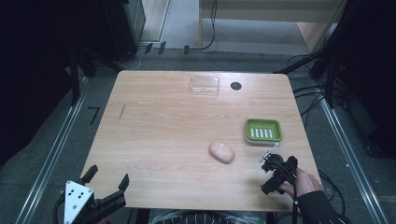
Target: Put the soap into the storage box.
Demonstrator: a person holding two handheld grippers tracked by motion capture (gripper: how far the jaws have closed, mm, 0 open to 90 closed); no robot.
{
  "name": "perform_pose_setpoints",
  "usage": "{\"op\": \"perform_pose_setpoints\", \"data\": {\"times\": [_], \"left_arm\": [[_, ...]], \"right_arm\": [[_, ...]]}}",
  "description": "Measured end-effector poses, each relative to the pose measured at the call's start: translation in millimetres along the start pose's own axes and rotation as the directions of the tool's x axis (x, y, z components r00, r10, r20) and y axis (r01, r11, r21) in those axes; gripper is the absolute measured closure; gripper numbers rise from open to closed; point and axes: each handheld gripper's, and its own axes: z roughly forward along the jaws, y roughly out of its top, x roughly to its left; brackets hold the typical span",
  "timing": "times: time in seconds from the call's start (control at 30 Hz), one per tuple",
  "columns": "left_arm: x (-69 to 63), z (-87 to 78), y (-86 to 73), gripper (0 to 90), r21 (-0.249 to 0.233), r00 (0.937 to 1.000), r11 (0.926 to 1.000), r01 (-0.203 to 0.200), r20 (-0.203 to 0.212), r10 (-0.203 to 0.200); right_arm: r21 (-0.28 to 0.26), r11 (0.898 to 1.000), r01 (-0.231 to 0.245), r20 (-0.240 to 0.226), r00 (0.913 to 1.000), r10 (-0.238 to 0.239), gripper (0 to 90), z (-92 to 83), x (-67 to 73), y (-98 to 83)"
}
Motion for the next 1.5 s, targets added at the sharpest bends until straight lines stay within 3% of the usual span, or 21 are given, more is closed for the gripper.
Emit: {"op": "perform_pose_setpoints", "data": {"times": [0.47, 1.5], "left_arm": [[1.3, -0.8, -0.5, 7.2, 0.006, 0.9999, 1.0000, 0.006, -0.009, -0.006], [3.2, -9.5, -3.4, 7.2, 0.016, 0.9989, 0.9998, 0.011, -0.045, -0.011]], "right_arm": [[-0.003, 0.999, 0.040, 0.008, 0.9992, -0.040, 0.2, -1.3, 5.7, 5.7], [-0.046, 0.989, 0.142, 0.036, 0.9895, -0.140, 0.1, -7.7, 20.6, 49.2]]}}
